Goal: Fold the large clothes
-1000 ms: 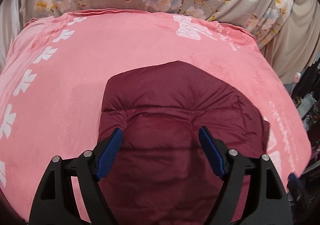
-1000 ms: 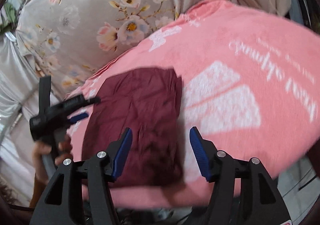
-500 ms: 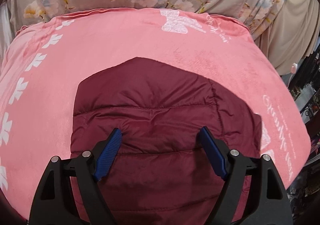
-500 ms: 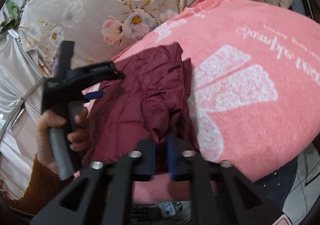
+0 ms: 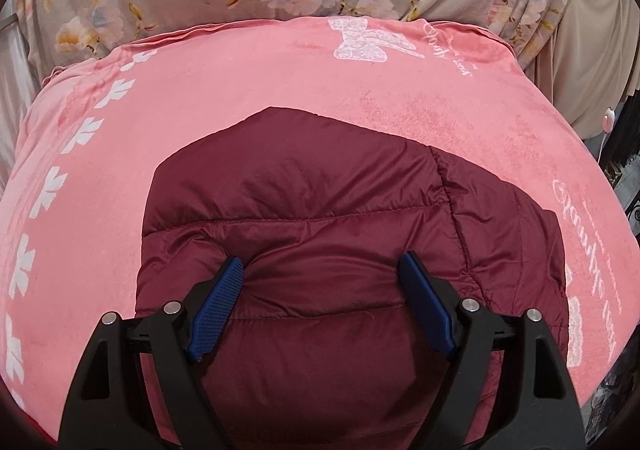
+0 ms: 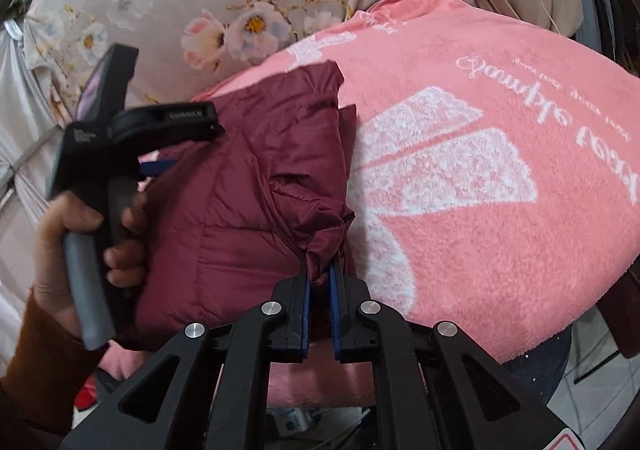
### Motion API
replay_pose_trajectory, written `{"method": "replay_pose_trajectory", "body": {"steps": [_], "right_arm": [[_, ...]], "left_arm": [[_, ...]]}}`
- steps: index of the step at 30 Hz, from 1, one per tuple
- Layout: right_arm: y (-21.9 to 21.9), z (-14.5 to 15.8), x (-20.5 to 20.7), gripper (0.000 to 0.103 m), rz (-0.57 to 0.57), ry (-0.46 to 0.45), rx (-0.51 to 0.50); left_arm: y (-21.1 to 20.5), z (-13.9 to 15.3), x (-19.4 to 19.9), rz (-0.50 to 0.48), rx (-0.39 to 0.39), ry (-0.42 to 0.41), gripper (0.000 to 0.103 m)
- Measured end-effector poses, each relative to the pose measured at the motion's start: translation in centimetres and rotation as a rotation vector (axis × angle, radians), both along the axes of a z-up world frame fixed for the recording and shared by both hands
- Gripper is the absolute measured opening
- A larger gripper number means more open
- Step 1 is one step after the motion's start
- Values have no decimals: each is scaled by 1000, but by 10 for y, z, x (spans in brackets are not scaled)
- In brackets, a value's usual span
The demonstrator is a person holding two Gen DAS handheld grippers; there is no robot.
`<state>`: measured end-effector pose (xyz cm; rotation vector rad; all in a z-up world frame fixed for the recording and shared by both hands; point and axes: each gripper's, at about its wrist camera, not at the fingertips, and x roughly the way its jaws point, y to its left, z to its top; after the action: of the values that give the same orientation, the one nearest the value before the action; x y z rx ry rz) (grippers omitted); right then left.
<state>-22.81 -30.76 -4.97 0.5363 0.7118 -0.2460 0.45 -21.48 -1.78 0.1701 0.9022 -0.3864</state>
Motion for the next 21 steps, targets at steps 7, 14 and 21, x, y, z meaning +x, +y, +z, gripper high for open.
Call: {"method": "replay_pose_trajectory", "body": {"steps": [7, 14, 21], "right_arm": [[2, -17, 17, 10, 5, 53, -41], [3, -15, 20, 16, 37, 55, -86], [-12, 31, -20, 28, -18, 6, -94]], "left_arm": [[-4, -7, -1, 3, 4, -11, 79], [-5, -10, 0, 7, 11, -24, 81], [20, 11, 3, -11, -59, 23, 80]]}}
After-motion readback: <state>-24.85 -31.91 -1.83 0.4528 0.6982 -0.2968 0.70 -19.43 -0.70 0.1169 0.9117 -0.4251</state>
